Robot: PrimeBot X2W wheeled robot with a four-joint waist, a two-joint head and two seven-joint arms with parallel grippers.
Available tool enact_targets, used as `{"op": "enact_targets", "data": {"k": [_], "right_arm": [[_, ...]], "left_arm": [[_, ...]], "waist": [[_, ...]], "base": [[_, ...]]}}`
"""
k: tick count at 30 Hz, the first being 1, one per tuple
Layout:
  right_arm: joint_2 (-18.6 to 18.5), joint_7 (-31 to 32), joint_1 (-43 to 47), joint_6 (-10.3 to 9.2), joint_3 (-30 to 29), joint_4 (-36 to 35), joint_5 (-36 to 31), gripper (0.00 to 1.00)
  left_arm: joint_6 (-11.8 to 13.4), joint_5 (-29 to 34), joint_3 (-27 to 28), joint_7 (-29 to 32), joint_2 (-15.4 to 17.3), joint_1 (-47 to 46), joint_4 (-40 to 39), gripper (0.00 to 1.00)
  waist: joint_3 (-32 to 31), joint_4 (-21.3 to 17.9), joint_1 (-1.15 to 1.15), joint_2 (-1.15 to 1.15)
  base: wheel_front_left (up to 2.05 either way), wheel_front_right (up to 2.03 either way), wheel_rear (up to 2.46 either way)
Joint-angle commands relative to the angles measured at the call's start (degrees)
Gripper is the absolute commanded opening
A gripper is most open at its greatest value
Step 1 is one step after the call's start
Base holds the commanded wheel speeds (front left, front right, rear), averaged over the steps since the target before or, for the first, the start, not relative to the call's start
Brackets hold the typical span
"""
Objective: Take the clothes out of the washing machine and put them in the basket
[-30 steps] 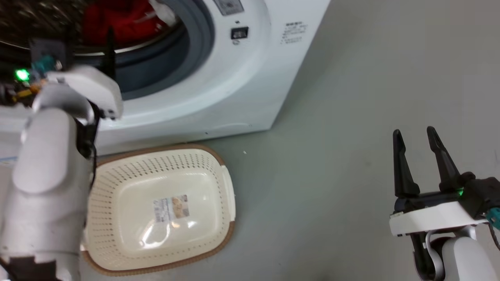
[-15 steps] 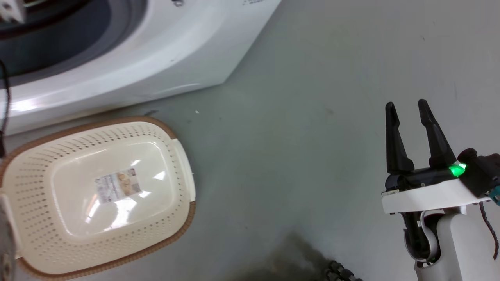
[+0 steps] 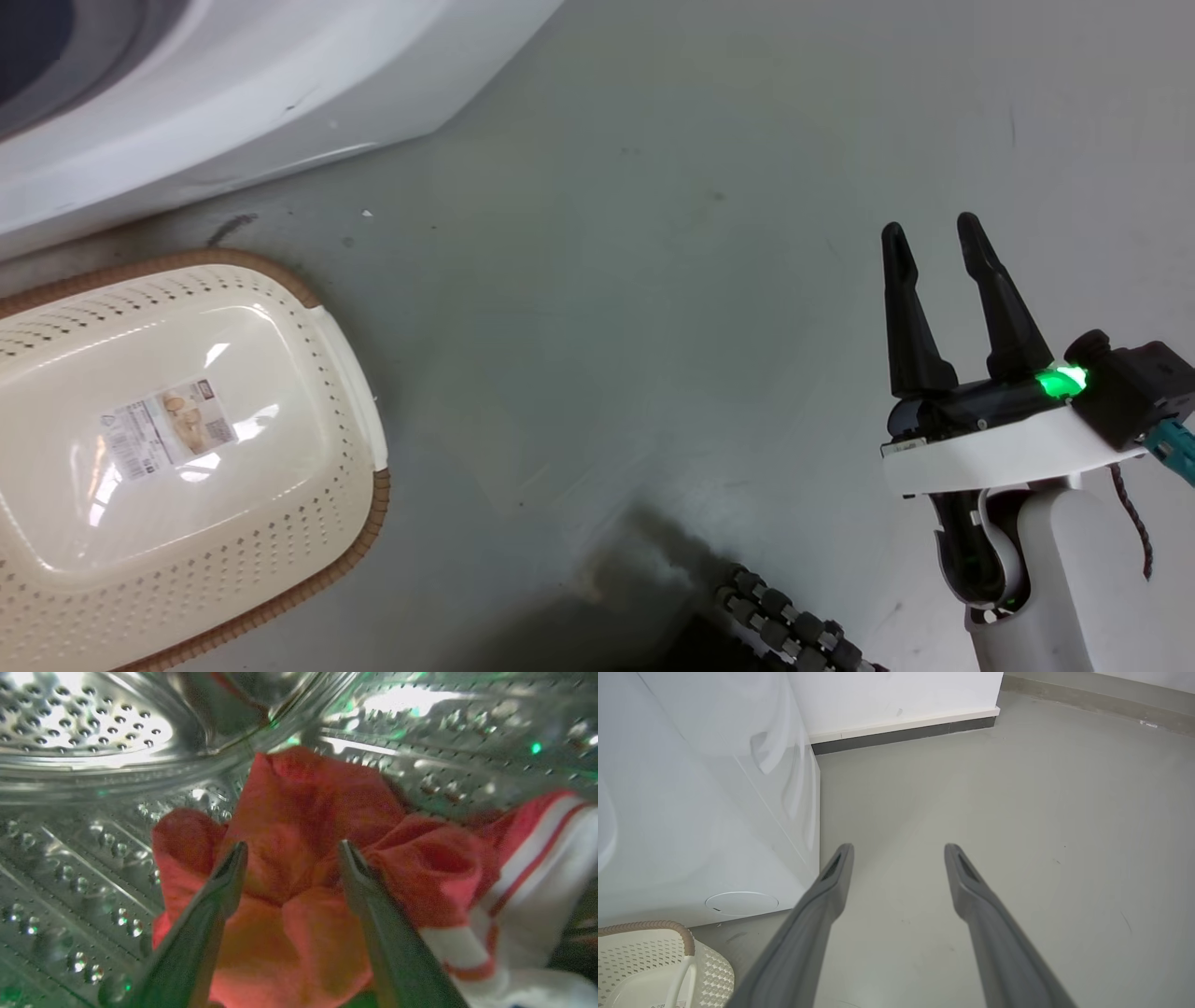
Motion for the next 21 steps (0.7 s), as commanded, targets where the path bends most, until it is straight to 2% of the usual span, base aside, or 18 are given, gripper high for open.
{"op": "enact_targets", "data": {"k": [1,5,11,12,13,14,15,16,21], "right_arm": [[0.07,-0.1,-0.85,-0.04,0.37,0.03,0.53,1.0],[0.07,-0.1,-1.13,-0.04,0.8,0.18,1.12,1.0],[0.07,-0.1,-1.76,-0.04,1.37,0.26,1.2,1.0],[0.07,-0.1,-1.79,-0.04,1.48,0.23,1.28,1.0],[0.06,-0.1,-1.79,-0.04,1.52,0.21,1.33,1.0],[0.06,-0.1,-1.83,-0.04,1.55,0.18,1.38,1.0],[0.06,-0.1,-1.94,-0.04,1.59,0.13,1.47,1.0],[0.06,-0.1,-2.07,-0.04,1.6,0.09,1.54,1.0],[0.06,-0.1,-2.36,-0.04,1.5,0.28,1.75,1.0]], "left_arm": [[-0.09,-0.41,-1.12,2.99,1.2,-1.24,0.26,1.0],[-0.1,-1.86,-2.8,9.69,2.86,-2.38,-0.27,1.0],[0.05,-3.87,-3.15,15.98,4.12,-1.65,-2.82,1.0],[0.26,-4.21,-2.97,16.84,4.18,-1.17,-3.12,0.9],[0.39,-4.47,-2.91,17.78,4.21,-0.69,-3.58,0.48],[0.44,-4.75,-2.85,18.53,4.29,-0.41,-4.19,0.33],[0.63,-4.81,-2.84,19.06,4.45,-0.13,-4.95,0.05],[0.79,-5.07,-2.74,19.58,4.57,0.27,-5.53,0.0],[2.43,-5.82,-1.88,19.11,4.97,1.94,-8.95,0.0]], "waist": [[1.03,-0.94,-0.01,0.0],[1.96,-1.48,-0.01,0.0],[2.76,-1.83,-0.01,0.0],[2.83,-1.89,-0.01,0.0],[2.83,-1.94,-0.01,0.0],[2.87,-1.96,-0.01,0.0],[2.92,-1.97,-0.01,0.0],[2.96,-2.0,-0.01,0.0],[2.88,-2.1,-0.01,0.0]], "base": [[0.0,0.0,0.0],[0.0,0.0,0.0],[0.0,0.0,0.0],[0.0,0.0,0.0],[0.0,0.0,0.0],[0.0,0.0,0.0],[0.0,0.0,0.0],[0.0,0.0,0.0],[0.0,0.0,0.0]]}}
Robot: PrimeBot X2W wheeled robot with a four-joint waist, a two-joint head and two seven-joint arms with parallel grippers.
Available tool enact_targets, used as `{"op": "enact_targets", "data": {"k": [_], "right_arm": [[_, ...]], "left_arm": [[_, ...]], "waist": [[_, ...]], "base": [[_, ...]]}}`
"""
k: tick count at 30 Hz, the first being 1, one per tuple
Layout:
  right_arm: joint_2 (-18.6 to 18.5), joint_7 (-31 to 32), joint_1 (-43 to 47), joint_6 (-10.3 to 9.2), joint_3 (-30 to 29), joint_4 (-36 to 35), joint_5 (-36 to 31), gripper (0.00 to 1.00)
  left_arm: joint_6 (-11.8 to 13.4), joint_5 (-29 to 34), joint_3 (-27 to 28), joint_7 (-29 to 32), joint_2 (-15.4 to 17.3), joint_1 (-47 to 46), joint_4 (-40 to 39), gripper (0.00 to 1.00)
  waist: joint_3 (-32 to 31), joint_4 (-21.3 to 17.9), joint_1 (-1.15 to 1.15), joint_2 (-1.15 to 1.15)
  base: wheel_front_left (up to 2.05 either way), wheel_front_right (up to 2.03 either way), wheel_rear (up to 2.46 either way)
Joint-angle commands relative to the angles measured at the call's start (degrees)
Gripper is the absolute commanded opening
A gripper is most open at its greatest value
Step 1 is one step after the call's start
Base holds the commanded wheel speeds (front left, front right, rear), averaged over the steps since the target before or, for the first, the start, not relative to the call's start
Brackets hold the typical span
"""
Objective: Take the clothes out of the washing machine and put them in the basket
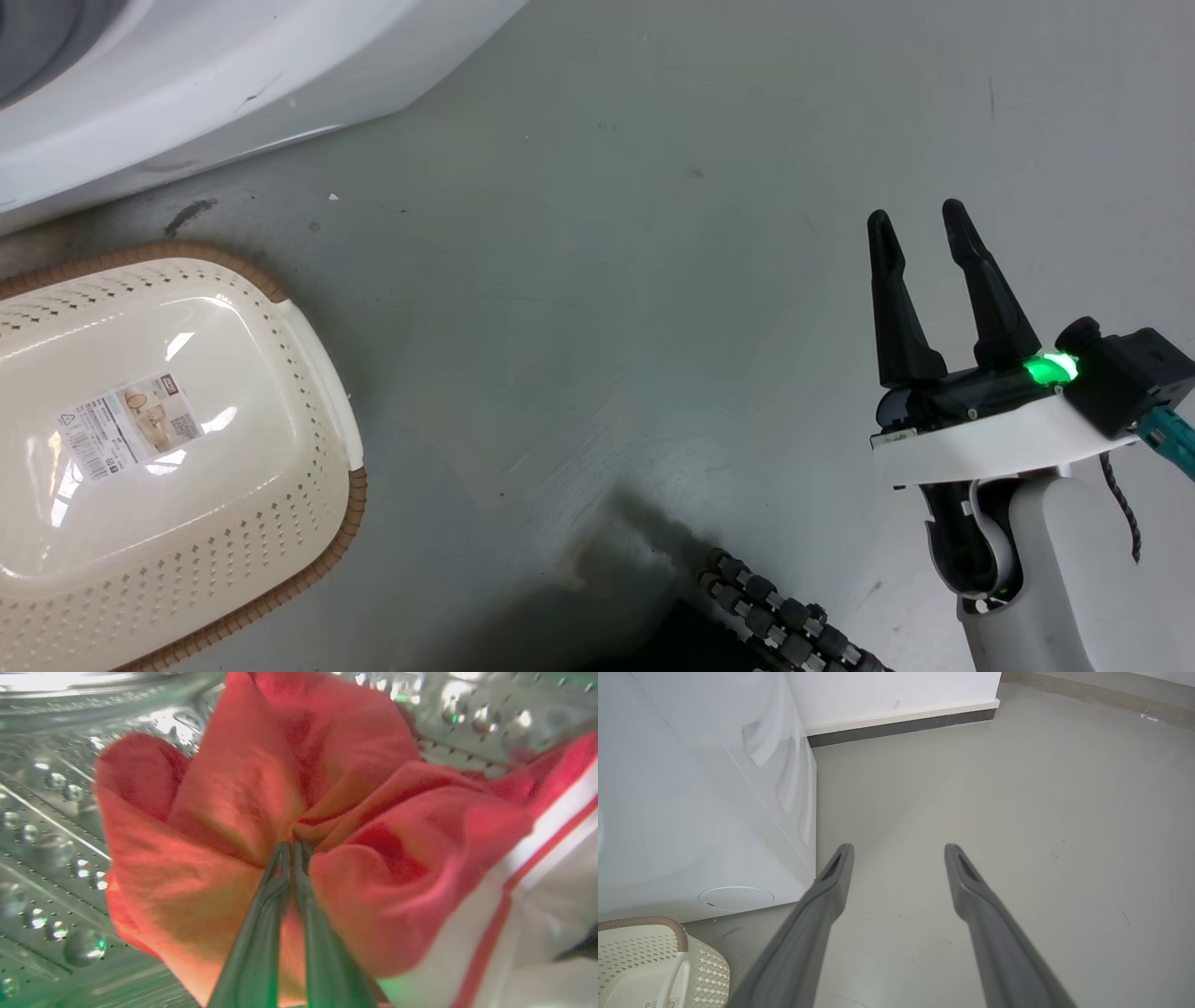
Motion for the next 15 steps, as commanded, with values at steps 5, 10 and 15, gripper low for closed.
{"op": "enact_targets", "data": {"k": [5,10,15], "right_arm": [[0.05,-0.1,-0.95,-0.04,-0.55,0.23,-0.07,1.0],[0.05,-0.1,-0.86,-0.04,-1.32,0.22,-0.7,1.0],[0.05,-0.11,-0.52,-0.04,-2.06,0.14,-1.28,1.0]], "left_arm": [[2.52,0.45,0.88,-6.39,0.67,3.15,-3.6,0.0],[4.66,-0.63,2.34,-14.02,-0.42,6.28,-4.14,0.0],[6.01,-1.4,3.53,-21.05,-1.18,9.77,-4.0,0.0]], "waist": [[-0.97,0.3,0.0,0.0],[-2.39,1.1,0.0,0.0],[-3.78,1.77,0.0,0.0]], "base": [[0.0,0.0,0.0],[0.0,0.0,0.0],[0.0,0.0,0.0]]}}
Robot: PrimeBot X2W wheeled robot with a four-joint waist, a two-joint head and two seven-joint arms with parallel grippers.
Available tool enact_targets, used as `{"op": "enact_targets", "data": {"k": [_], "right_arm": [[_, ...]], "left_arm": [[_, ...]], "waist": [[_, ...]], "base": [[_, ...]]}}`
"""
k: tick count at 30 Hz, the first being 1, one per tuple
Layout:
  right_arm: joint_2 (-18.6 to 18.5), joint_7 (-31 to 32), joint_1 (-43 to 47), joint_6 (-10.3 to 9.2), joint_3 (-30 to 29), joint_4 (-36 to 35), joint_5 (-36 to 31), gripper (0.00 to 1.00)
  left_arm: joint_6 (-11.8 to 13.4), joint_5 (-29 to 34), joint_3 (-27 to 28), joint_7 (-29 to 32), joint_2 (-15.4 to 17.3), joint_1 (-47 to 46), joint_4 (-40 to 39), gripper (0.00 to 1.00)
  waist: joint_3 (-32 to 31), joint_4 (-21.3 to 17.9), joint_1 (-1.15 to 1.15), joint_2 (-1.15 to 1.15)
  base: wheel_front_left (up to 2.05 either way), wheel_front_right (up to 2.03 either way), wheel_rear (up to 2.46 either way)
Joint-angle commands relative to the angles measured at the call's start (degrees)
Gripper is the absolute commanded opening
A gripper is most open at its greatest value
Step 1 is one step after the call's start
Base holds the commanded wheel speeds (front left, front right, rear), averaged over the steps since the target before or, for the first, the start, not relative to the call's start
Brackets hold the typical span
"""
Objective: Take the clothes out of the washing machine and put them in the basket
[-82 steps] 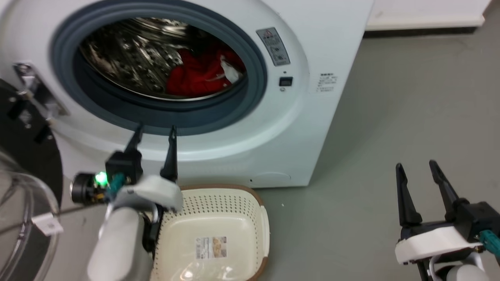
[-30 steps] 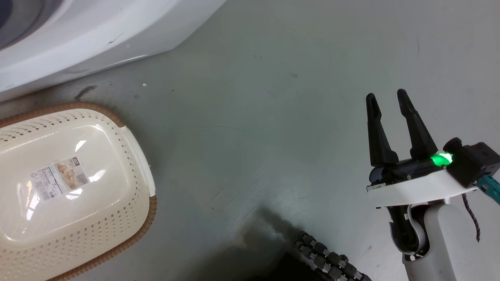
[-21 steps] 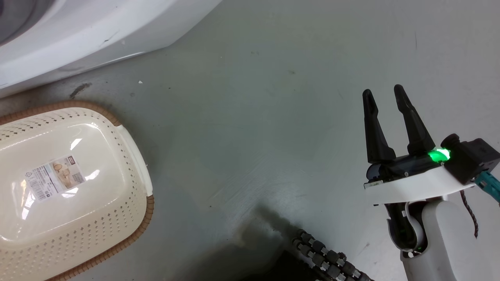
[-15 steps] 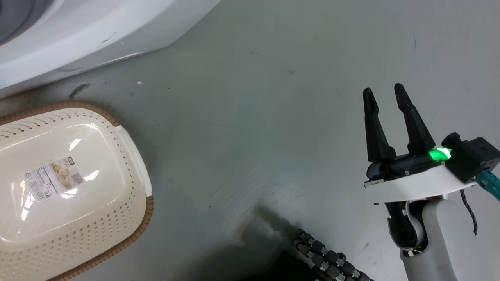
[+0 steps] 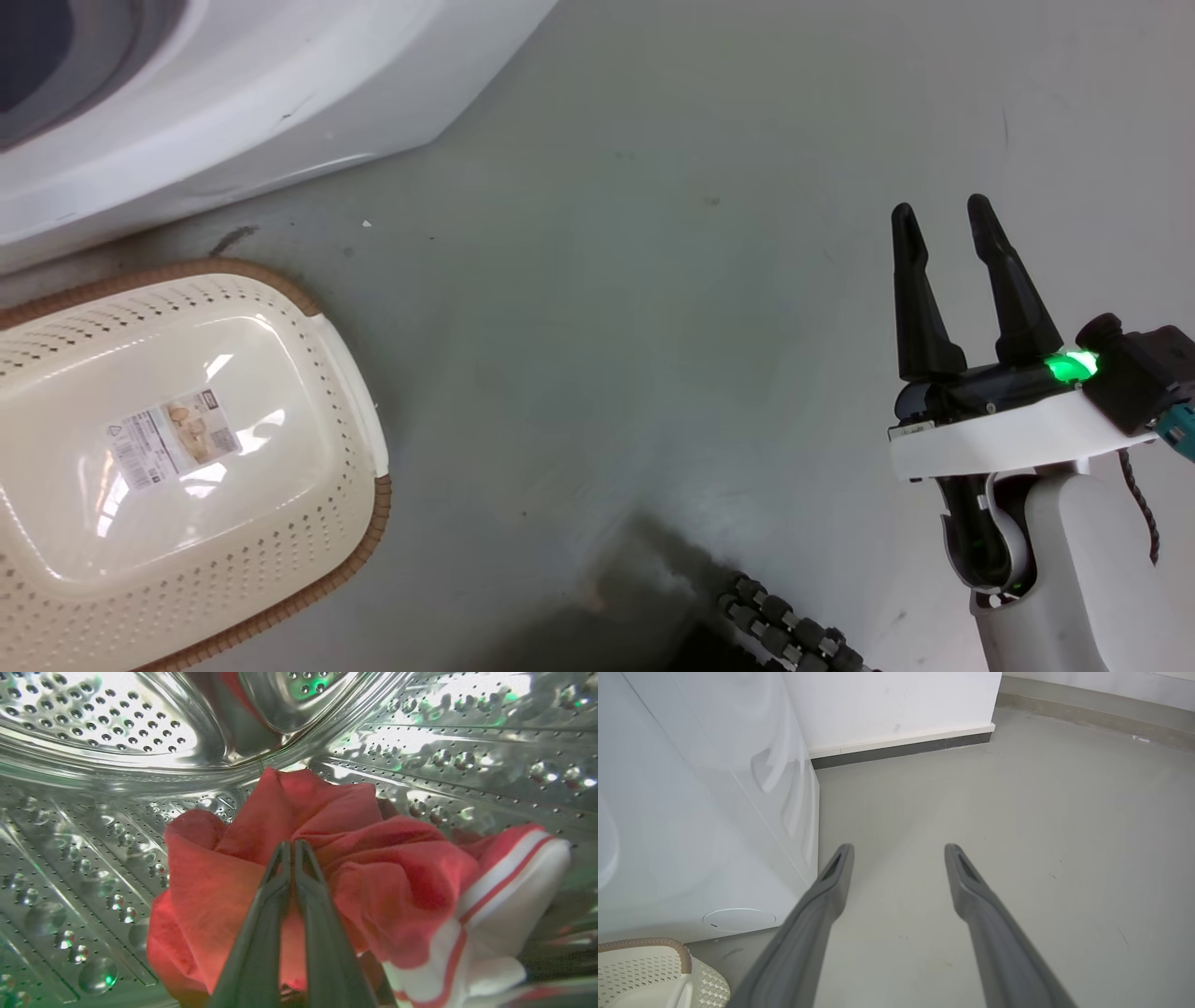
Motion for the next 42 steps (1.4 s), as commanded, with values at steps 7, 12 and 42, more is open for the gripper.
{"op": "enact_targets", "data": {"k": [7,12,42], "right_arm": [[0.05,-0.11,1.17,-0.04,-1.15,0.52,-1.09,1.0],[0.04,-0.11,2.17,-0.04,-2.2,0.94,-2.27,1.0],[0.02,0.34,11.54,-0.04,-7.25,3.32,-11.36,1.0]], "left_arm": [[1.84,-2.27,2.56,-12.97,-1.98,7.72,2.22,0.0],[2.3,-3.79,3.77,-22.73,-4.05,13.61,4.23,0.0],[5.11,-5.86,1.39,-43.82,-14.68,45.13,-13.25,0.0]], "waist": [[-3.78,1.63,0.0,0.0],[-7.8,3.38,0.0,0.0],[-29.74,15.8,0.0,0.0]], "base": [[0.0,0.0,0.0],[0.0,0.0,0.0],[0.0,0.0,0.0]]}}
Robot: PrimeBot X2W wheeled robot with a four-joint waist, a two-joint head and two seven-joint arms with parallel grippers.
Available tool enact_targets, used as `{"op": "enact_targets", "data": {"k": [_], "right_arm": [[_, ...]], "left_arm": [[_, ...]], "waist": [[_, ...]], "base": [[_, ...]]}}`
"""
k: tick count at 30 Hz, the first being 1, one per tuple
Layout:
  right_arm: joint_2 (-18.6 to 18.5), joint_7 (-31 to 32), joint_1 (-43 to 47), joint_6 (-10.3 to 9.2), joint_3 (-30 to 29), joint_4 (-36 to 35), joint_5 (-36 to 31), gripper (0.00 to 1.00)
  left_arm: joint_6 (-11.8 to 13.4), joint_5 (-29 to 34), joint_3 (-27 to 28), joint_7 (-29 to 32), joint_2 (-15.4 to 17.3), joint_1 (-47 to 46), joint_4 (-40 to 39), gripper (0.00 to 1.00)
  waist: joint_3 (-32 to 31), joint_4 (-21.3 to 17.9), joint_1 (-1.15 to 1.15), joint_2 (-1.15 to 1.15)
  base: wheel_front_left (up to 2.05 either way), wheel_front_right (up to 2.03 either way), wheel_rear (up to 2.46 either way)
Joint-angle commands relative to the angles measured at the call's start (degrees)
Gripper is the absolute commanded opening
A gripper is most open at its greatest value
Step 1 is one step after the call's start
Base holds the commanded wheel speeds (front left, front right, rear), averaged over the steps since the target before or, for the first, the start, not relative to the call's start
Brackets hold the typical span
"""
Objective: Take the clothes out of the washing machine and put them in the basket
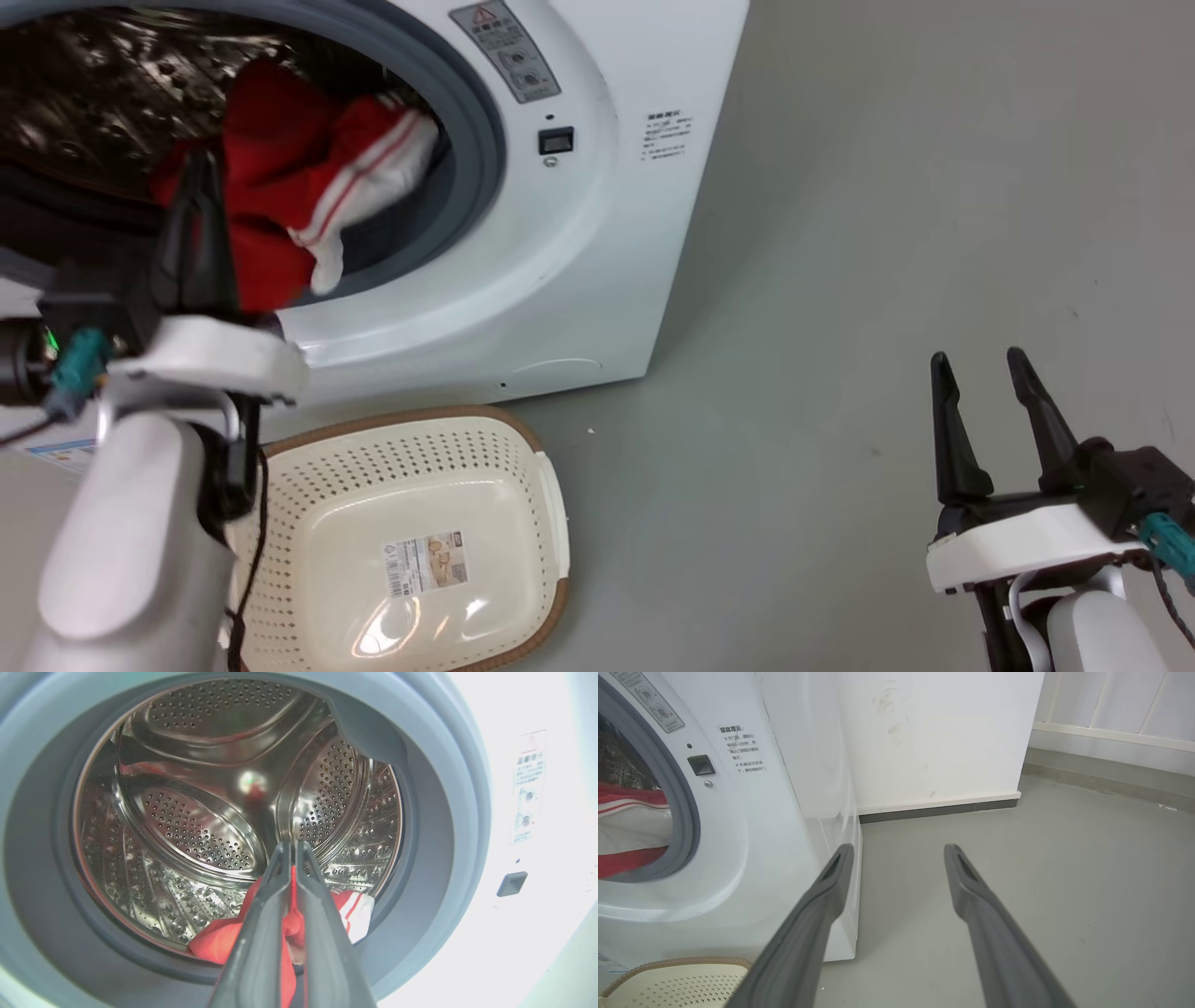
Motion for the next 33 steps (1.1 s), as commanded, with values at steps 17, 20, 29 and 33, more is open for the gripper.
{"op": "enact_targets", "data": {"k": [17,20,29,33], "right_arm": [[0.0,4.47,4.5,-0.04,-1.17,-3.41,-2.46,1.0],[0.0,5.2,5.19,-0.04,-1.28,-4.12,-2.84,1.0],[-0.02,7.09,5.12,-0.04,-0.93,-6.5,-3.21,1.0],[0.0,7.57,4.19,-0.04,-0.77,-7.27,-3.29,1.0]], "left_arm": [[6.95,-2.19,-4.4,4.34,-5.82,26.06,-18.38,0.0],[6.7,-2.96,-5.64,4.79,-6.57,29.16,-16.89,0.0],[4.92,-6.54,-8.47,3.03,-11.58,32.92,-6.89,0.0],[3.88,-7.77,-8.74,2.37,-13.24,30.84,-0.32,0.0]], "waist": [[-5.94,7.02,0.01,0.0],[-6.28,7.92,0.01,0.0],[-4.29,8.3,0.01,0.0],[-1.6,7.71,0.01,0.0]], "base": [[0.0,0.0,0.0],[0.0,0.0,0.0],[0.0,0.0,0.0],[0.0,0.0,0.0]]}}
